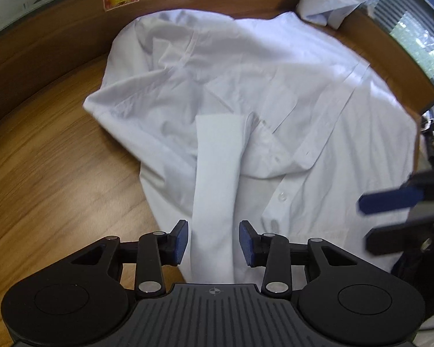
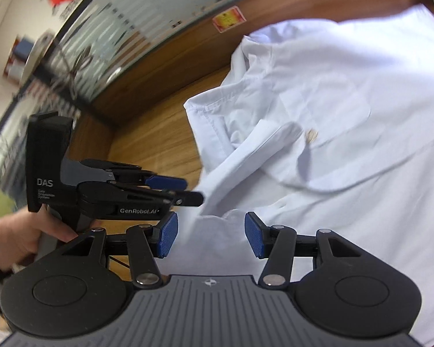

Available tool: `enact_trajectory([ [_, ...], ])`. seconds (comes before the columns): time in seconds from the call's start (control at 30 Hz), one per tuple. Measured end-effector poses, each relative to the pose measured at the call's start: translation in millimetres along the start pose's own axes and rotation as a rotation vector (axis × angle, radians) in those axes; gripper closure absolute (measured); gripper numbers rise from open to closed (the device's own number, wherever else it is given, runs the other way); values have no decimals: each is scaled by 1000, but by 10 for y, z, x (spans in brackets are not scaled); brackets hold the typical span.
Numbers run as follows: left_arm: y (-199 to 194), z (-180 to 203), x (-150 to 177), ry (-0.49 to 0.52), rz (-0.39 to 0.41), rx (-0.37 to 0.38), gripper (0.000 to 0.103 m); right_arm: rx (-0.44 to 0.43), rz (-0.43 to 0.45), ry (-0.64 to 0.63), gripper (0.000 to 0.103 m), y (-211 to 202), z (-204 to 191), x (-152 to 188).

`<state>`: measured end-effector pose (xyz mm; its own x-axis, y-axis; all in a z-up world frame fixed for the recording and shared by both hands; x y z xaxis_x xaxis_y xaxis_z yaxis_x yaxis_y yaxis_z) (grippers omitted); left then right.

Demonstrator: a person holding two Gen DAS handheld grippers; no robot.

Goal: Fold clothes
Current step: 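Pinch the shirt placket with the left gripper while the right gripper pinches the shirt front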

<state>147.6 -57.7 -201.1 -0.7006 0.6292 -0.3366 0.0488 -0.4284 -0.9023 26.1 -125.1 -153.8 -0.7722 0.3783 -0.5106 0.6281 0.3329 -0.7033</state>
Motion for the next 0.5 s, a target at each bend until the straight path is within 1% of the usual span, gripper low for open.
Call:
enact_trajectory([
  [0.03,4,18,-37,2,-2,12,62,-7,7,38,46,38,-19,17],
  [0.17,94,44,-130,2,-23,25,63,2,-22,124,47,269,-46,81],
  [0.2,142,30,-133,-10,-41,15,63,4,-29,146,48,327,-53,98],
  [0.23,189,16,-135,-23,-59,6,63,12,-41,148,50,374,-59,137],
  [0.27,236,3,-137,-35,-77,-4,64,20,-54,149,56,422,-65,177],
  [0.3,277,24,-122,-24,-85,-18,63,16,-61,163,60,445,-73,225],
  [0.33,318,45,-107,-14,-93,-31,63,12,-68,177,68,468,-81,273],
  [0.37,359,66,-92,-3,-101,-45,62,8,-75,191,72,490,-90,320],
  [0.4,378,79,-71,14,-97,-63,61,9,-75,201,73,488,-94,356],
  [0.5,435,120,-10,64,-85,-117,60,2,-76,232,76,518,-117,450],
])
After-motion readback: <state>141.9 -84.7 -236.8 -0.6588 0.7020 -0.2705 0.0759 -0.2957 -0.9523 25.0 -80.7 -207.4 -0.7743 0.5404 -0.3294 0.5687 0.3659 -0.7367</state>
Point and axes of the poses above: each gripper's, at about its wrist camera, not at the fingertips, and y roughly the way its jaws point, z to its right, x to its underside, the point moved 9 cm from there along y, roughly the way its jaws point, and after that the axes turned 11 degrees about -y, right-handed, at the moved point
